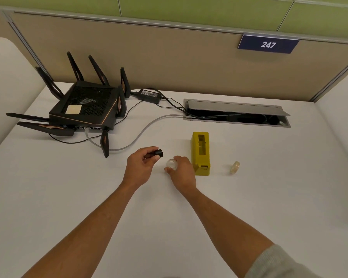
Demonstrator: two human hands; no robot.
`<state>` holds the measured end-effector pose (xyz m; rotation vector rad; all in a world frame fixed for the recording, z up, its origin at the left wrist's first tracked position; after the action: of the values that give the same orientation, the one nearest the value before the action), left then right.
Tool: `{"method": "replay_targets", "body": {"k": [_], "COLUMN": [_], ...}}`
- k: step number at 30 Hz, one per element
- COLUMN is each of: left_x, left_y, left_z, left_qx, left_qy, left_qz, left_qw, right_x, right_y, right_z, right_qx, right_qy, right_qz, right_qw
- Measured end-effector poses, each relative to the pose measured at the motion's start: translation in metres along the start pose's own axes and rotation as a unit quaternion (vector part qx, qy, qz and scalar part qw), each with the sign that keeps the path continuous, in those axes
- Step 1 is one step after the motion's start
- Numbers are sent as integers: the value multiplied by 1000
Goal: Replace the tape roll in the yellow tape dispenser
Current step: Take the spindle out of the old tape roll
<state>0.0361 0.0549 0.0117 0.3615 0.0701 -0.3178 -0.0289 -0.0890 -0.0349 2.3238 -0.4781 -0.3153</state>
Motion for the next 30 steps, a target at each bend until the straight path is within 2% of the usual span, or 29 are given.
{"method": "replay_targets", "body": {"k": [9,13,19,26,30], "left_x": [7,8,5,-2,-5], "left_y": [2,0,-15,-42,-55], "left_z": [-7,-7,-2,13,20], "left_qx": [0,3,1,-13,-12], "left_qy": [11,9,5,8,6], "left_qz": [-5,-6,-24,-50,-62], "left_qw": [1000,1000,1000,999,998], "right_x": [6,1,-10,-21,-29], "right_y": [-14,-11,16,92,140], "right_z": [-3,-1,-4,5,33], "right_qx": [-83,-74,-15,29,78], "right_qy": [24,31,59,81,6], "right_qz": [-8,1,74,186,258], "right_qw": [996,997,995,979,963]}}
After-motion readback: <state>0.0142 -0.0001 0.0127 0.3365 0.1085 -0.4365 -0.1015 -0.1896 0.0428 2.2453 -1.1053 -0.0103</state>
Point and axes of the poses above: each hand's wrist, its own x-axis towards the middle knuckle, its own y-axis out of the back of the hand, z = x × y, the point moved 4 cm from there along x, towards the middle knuckle, and after that the axes turned 7 degrees about y, right-handed, at the moved point
